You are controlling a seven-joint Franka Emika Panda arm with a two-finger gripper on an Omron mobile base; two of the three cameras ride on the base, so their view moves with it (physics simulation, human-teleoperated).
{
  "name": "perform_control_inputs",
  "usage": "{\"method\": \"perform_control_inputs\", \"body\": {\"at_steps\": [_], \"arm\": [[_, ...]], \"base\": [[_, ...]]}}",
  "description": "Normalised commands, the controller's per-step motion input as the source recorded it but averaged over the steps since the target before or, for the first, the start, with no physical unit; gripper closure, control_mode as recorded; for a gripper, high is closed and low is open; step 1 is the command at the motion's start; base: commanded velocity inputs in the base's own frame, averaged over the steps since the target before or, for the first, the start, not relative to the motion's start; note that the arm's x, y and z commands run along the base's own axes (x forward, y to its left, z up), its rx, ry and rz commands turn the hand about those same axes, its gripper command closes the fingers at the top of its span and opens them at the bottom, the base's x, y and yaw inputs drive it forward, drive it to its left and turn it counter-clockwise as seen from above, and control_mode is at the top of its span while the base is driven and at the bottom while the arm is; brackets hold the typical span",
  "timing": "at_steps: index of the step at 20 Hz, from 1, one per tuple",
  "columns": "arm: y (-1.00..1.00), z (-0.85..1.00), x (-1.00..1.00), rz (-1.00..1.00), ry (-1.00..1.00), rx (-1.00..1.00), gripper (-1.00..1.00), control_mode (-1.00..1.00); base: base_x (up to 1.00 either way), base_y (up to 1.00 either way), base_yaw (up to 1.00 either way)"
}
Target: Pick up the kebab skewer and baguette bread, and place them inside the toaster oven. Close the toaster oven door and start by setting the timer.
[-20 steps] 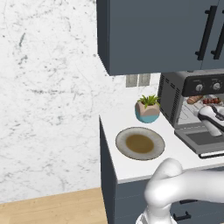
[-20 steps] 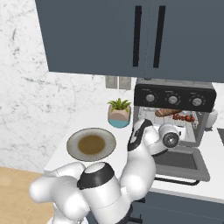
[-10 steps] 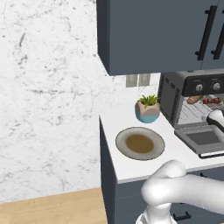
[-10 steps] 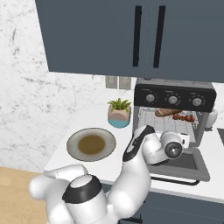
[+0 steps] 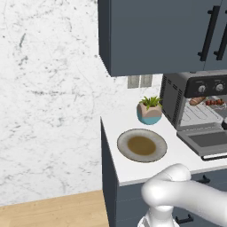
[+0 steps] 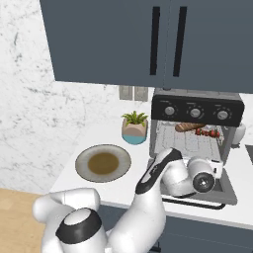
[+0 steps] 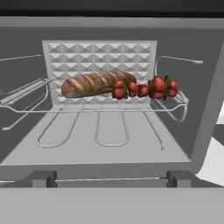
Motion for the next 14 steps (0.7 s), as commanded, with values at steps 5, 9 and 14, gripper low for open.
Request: {"method": "perform_control_inputs", "body": {"at_steps": [5,9,14], "arm": [[-0.21,0.02,-0.58,0.00,0.00,0.00,-1.00,-1.00],[-0.07,0.02,-0.68,0.00,0.00,0.00,-1.00,-1.00],[-0.04,-0.01,-0.65,0.00,0.00,-0.03,-1.00,-1.00]], "base": [[0.00,0.00,0.00],[0.00,0.00,0.00],[0.00,0.00,0.00]]}}
